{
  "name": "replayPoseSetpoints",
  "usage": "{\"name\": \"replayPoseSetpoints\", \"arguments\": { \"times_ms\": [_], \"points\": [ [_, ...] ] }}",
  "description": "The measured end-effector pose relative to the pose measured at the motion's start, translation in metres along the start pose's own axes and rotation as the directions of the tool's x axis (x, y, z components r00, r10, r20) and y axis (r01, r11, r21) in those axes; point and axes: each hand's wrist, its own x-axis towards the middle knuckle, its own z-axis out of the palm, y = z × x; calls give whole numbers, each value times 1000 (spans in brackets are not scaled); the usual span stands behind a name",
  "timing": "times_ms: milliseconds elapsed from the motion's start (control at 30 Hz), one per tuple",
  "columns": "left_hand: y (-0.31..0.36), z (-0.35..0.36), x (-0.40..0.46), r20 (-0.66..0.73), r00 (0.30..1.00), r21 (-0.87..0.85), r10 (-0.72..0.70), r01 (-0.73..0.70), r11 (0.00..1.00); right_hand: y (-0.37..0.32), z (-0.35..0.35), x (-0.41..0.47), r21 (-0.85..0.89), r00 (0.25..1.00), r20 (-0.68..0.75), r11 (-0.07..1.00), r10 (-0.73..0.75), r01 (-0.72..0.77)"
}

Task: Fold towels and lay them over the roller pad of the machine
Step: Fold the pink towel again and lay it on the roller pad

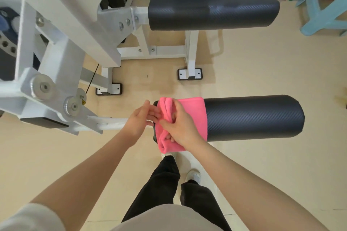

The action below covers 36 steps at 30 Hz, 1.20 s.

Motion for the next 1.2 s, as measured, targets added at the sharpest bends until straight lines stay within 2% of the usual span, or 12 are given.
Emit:
{"name": "replayPoseSetpoints", "arguments": {
  "times_ms": [167,300,400,467,533,633,733,867,967,1033,1100,1200],
  "points": [
    [6,11,3,-48,999,111,-5,10,994,-1,25,8,-35,997,20,996,78,-78],
    [5,10,12,-81,996,353,26,4,936,-1,13,2,-236,1000,-5,971,29,-29],
    [6,11,13,-91,995,501,50,2,865,10,-13,-1,-427,991,-132,903,-10,-48],
    [2,13,15,-101,988,598,116,-33,801,16,-30,-6,-546,970,-242,827,-6,-132],
    [-3,14,16,-135,984,646,120,-4,763,21,-43,-12,-584,936,-352,779,9,-228],
    [-6,15,13,-195,981,528,16,91,844,36,-52,-16,-444,905,-417,850,86,-285],
    [-5,16,9,-198,980,434,-33,117,893,44,-52,-14,-293,919,-364,918,153,-269],
    [4,17,7,-213,977,540,-26,140,830,37,-52,-22,-12,931,-261,963,256,-269],
    [20,25,5,-234,972,647,-29,178,742,31,-63,-37,-103,963,-245,985,112,-141],
    [34,37,4,-233,972,664,6,155,732,24,-78,-47,-68,974,-221,995,53,-69],
    [49,61,-3,-180,980,588,89,34,808,19,-103,-60,65,981,-193,998,18,-5],
    [76,101,-20,-70,988,281,140,-115,953,8,-139,-69,229,988,-153,972,-15,50]
  ]
}}
